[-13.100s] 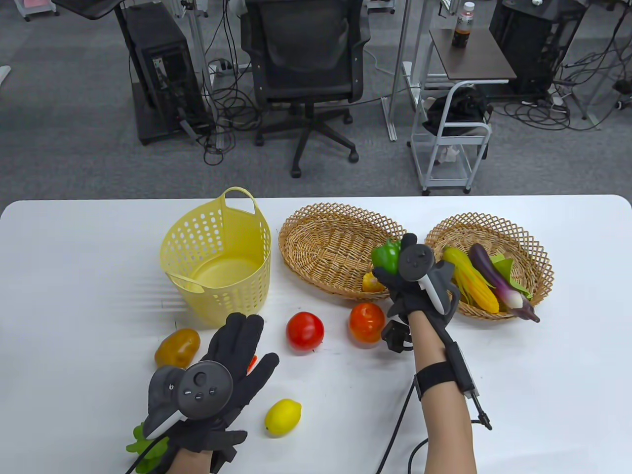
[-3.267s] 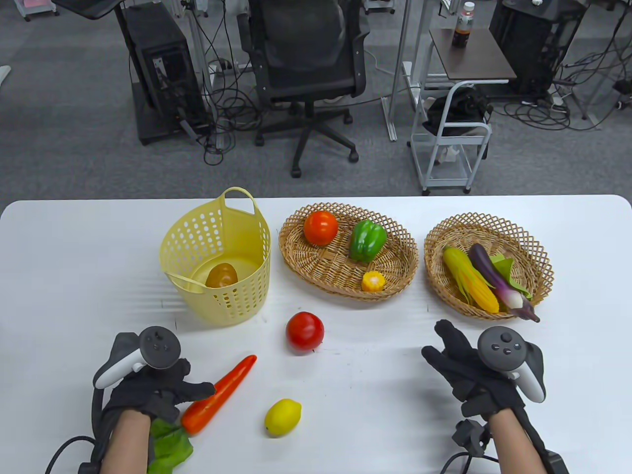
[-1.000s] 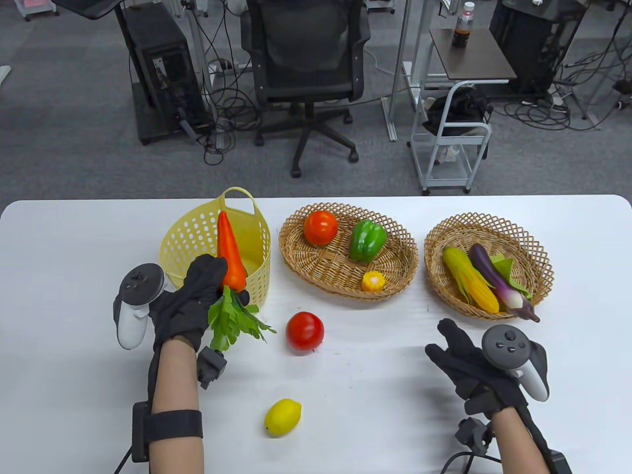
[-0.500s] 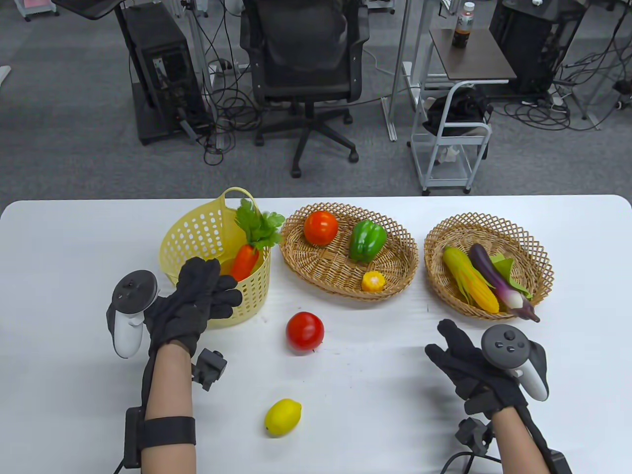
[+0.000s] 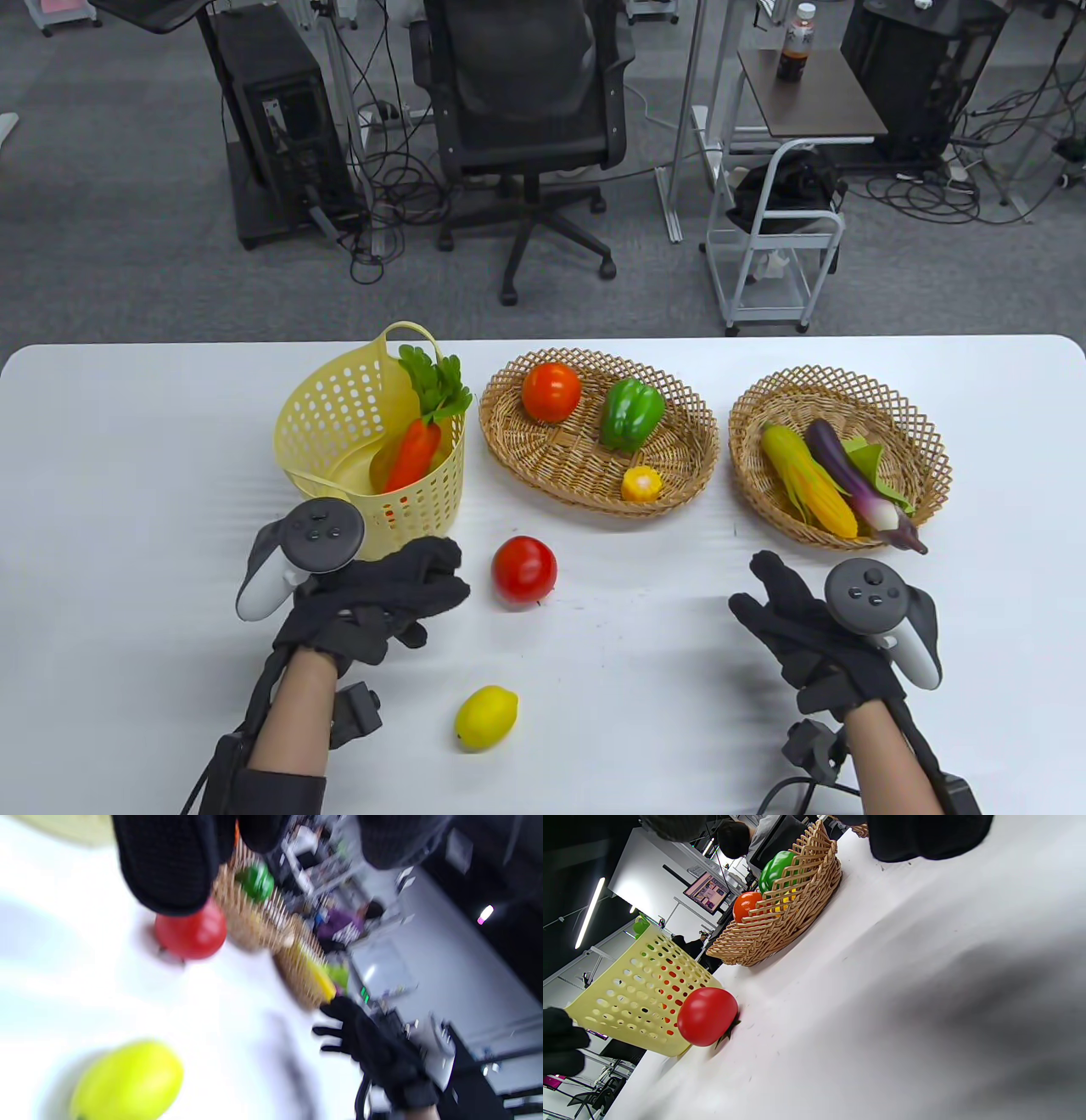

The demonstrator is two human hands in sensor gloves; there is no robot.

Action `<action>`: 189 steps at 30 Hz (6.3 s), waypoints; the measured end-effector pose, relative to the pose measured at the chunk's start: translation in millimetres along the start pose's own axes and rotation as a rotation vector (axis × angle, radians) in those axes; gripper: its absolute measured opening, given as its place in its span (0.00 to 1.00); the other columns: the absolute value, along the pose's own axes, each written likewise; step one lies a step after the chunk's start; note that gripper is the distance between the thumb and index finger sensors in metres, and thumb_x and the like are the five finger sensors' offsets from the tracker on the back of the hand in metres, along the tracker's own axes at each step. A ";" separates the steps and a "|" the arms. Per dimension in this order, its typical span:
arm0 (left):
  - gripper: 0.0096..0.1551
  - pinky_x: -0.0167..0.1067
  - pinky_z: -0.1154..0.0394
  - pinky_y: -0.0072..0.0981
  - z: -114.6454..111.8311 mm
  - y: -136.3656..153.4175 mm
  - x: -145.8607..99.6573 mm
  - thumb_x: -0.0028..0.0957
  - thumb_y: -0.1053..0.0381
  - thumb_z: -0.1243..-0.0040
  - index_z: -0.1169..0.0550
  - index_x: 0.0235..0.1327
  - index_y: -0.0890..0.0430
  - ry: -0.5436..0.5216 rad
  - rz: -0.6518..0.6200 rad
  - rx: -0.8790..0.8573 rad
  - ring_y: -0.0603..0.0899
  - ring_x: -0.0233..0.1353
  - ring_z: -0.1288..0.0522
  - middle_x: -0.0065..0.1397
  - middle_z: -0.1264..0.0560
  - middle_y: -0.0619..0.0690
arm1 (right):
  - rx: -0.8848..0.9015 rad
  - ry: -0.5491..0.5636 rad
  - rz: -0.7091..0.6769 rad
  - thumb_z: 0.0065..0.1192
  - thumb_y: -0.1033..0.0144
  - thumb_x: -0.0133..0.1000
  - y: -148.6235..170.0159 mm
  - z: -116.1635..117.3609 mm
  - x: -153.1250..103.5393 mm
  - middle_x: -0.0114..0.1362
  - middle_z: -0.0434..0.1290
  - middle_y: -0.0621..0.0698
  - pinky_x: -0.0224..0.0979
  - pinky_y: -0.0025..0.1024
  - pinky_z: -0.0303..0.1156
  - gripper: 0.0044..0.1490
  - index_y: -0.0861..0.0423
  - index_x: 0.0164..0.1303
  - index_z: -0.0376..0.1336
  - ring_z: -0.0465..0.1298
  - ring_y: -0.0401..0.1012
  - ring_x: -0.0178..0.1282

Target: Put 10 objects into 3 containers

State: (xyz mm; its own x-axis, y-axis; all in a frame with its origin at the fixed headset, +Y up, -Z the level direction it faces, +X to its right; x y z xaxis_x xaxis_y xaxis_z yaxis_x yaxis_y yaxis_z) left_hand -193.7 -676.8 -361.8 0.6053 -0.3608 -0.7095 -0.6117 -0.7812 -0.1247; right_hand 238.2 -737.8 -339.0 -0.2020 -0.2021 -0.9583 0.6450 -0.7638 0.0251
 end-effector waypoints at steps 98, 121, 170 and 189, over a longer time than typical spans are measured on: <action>0.53 0.36 0.19 0.11 88.4 -22.5 -23.2 0.65 0.28 0.54 0.52 0.84 0.64 -1.030 0.310 0.488 0.41 0.49 0.15 0.75 0.30 0.58 | 0.025 0.013 -0.012 0.43 0.41 0.65 -0.7 -2.0 0.6 0.85 0.38 0.72 0.71 0.60 0.63 0.53 0.61 0.84 0.30 0.61 0.68 0.74; 0.54 0.35 0.19 0.20 64.5 -21.7 -23.2 0.62 0.29 0.49 0.49 0.83 0.66 -1.000 0.257 0.518 0.51 0.48 0.14 0.74 0.30 0.61 | -0.006 -0.041 0.003 0.43 0.41 0.66 -1.8 5.8 1.7 0.85 0.38 0.73 0.71 0.61 0.62 0.52 0.62 0.84 0.32 0.60 0.69 0.74; 0.59 0.54 0.19 0.37 -49.6 17.5 138.4 0.59 0.26 0.46 0.57 0.87 0.54 -0.164 0.444 0.689 0.68 0.78 0.28 0.87 0.44 0.63 | -0.044 -0.079 0.026 0.43 0.41 0.66 0.4 10.1 2.6 0.85 0.37 0.73 0.72 0.63 0.61 0.53 0.62 0.85 0.32 0.59 0.70 0.75; 0.60 0.51 0.18 0.29 -26.1 -27.5 122.6 0.56 0.20 0.49 0.53 0.88 0.55 -0.361 0.378 0.695 0.62 0.73 0.23 0.83 0.38 0.61 | -0.033 -0.082 0.003 0.43 0.41 0.66 -3.6 9.0 3.1 0.85 0.37 0.73 0.72 0.63 0.61 0.53 0.62 0.85 0.32 0.59 0.70 0.75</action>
State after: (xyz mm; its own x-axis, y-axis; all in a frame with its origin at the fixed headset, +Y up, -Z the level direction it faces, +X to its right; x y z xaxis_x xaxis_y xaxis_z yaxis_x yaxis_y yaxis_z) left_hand -89.4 -712.9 -427.2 0.1720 -0.2577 -0.9508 -0.9828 -0.1108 -0.1478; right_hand 228.5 -741.2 -339.5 -0.2589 -0.2546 -0.9318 0.6695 -0.7426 0.0169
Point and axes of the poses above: the tracker on the back of each hand, its own y axis roughly to the little-finger side, its own x axis roughly from the wrist to the fingertips, z = x × y, the point moved 4 cm from there along x, roughly from the wrist to the fingertips
